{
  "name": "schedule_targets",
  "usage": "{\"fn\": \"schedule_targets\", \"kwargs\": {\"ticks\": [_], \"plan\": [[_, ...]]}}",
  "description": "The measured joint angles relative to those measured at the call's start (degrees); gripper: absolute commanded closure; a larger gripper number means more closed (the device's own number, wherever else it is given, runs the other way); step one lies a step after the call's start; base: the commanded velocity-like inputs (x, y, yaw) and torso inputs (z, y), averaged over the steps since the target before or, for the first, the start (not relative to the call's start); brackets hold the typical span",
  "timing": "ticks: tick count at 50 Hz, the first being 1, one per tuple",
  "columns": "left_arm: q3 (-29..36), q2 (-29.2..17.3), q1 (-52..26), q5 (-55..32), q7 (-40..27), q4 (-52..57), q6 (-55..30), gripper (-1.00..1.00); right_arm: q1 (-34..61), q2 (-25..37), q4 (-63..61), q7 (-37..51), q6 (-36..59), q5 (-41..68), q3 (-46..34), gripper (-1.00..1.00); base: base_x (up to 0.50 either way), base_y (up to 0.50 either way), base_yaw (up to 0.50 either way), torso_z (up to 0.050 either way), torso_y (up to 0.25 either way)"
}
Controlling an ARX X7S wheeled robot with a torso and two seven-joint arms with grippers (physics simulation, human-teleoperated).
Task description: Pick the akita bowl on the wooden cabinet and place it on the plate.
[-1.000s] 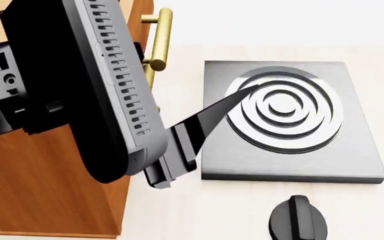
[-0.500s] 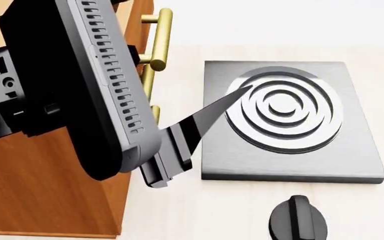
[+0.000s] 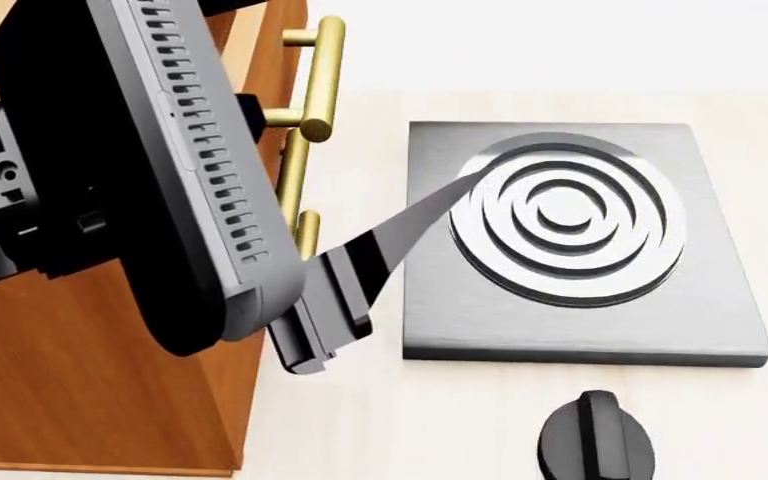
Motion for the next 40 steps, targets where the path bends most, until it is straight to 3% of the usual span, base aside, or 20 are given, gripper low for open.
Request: {"fn": "schedule_targets", "kwargs": {"ticks": [40], "plan": [[-0.75,-0.99,1.81,0.69,-0.30,0.08,0.60,-1.00,1.73,-3.64,3.59,3.60,1.20,14.90,0.81,1.00,0.00,0.00,0.00,0.000,0.000]]}}
